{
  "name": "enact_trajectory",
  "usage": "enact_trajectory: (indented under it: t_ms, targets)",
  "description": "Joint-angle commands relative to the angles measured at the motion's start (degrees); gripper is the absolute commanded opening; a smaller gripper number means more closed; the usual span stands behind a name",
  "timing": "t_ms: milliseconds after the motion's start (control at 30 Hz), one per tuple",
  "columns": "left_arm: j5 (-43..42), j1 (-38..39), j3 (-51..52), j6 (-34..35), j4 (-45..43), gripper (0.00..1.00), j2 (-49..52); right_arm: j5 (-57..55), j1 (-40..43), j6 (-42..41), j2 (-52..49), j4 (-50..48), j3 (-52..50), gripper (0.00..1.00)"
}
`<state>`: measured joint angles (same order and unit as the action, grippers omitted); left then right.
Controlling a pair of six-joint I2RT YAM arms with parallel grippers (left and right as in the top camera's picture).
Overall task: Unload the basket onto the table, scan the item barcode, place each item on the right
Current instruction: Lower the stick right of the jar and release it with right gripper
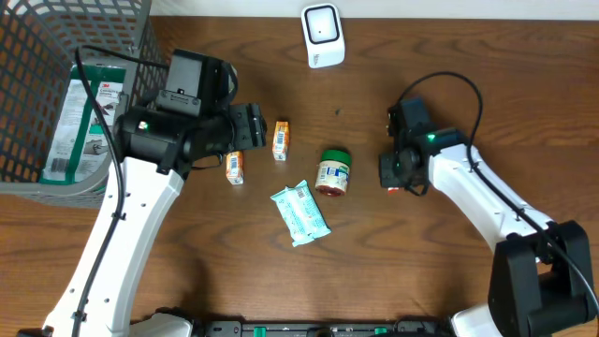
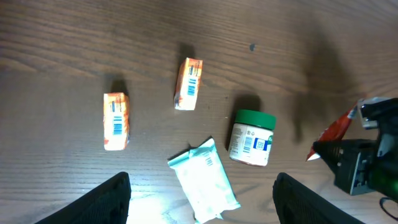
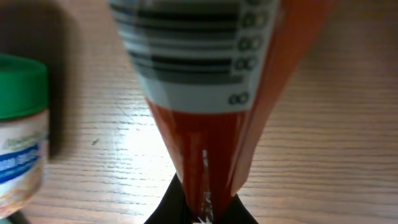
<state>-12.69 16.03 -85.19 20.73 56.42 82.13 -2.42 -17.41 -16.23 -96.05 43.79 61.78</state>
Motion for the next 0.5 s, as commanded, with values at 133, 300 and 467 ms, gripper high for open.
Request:
enact_trajectory:
  t_ms: [133,300,467]
  targets:
    - [1.64,0.17,-0.15,-0.81,1.49,0.74,0.0,-0.5,-1.95,-0.9,0.13,0.83,-0.46,0.46]
    - [1.66,0.17,-0.15,-0.81,2.08,0.74,0.0,-0.5,-2.21,-0.9,0.13,1.88,-0.59,0.73]
    - [1.64,0.17,-0.15,-0.81,2.08,0.74,0.0,-0.52,-2.19,-0.9,0.13,1.88,-0.63,0.77]
